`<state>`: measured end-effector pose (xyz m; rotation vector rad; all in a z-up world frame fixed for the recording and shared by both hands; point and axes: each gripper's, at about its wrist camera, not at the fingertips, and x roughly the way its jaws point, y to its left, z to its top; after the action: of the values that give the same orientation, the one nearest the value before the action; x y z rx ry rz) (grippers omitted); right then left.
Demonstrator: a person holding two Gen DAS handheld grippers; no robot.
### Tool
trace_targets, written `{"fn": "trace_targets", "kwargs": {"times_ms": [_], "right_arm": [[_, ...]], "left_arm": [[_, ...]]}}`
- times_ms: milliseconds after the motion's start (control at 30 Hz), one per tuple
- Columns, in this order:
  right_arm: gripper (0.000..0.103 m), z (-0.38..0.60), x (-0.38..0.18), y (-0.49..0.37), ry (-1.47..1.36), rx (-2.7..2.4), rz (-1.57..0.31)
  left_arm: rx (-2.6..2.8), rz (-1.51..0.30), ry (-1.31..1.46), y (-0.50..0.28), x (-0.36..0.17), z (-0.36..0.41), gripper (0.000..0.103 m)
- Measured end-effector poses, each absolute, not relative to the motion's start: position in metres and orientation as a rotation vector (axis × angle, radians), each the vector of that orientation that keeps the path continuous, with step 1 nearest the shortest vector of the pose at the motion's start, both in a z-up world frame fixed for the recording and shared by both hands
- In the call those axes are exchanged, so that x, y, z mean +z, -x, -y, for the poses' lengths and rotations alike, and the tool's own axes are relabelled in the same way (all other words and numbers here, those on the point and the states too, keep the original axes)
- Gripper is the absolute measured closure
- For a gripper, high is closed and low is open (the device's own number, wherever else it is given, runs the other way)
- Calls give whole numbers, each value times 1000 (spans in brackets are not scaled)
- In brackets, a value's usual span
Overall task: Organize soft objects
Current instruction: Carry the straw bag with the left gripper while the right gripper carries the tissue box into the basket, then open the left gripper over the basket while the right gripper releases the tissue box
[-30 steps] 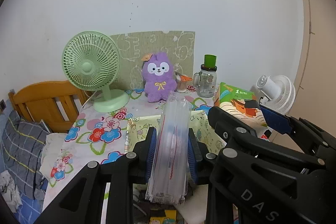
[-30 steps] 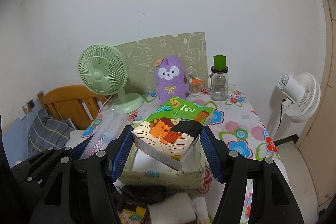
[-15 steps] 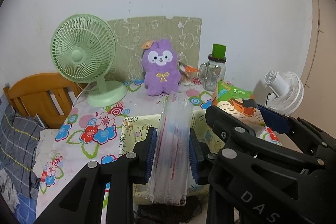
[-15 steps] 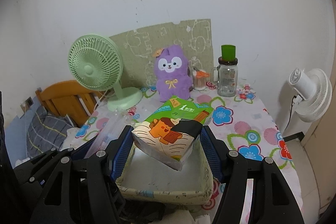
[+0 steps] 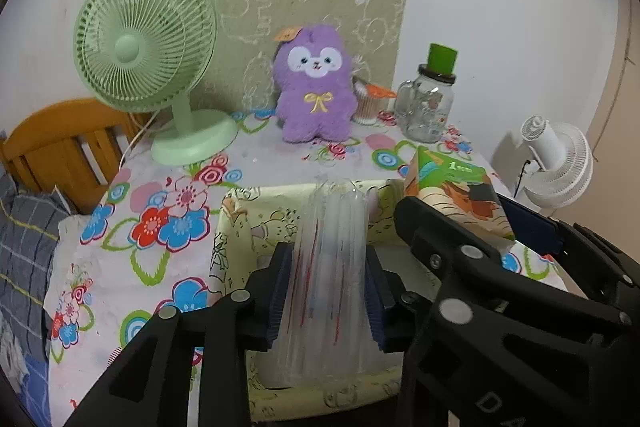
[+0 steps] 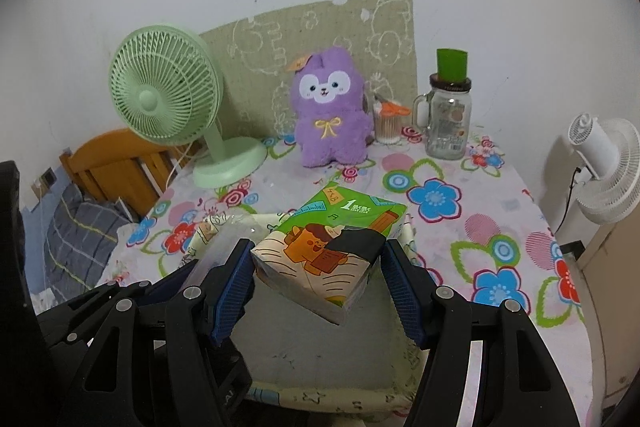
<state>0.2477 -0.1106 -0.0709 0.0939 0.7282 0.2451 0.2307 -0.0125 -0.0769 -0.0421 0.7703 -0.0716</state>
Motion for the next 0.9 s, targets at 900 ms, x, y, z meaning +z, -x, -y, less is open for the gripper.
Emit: {"fn": "trace_targets", "kwargs": {"times_ms": [900], "right_arm": [[17, 103, -98, -263, -93, 193, -815]], "left_arm": [[-94, -835, -7, -246, -99, 6, 27]]}}
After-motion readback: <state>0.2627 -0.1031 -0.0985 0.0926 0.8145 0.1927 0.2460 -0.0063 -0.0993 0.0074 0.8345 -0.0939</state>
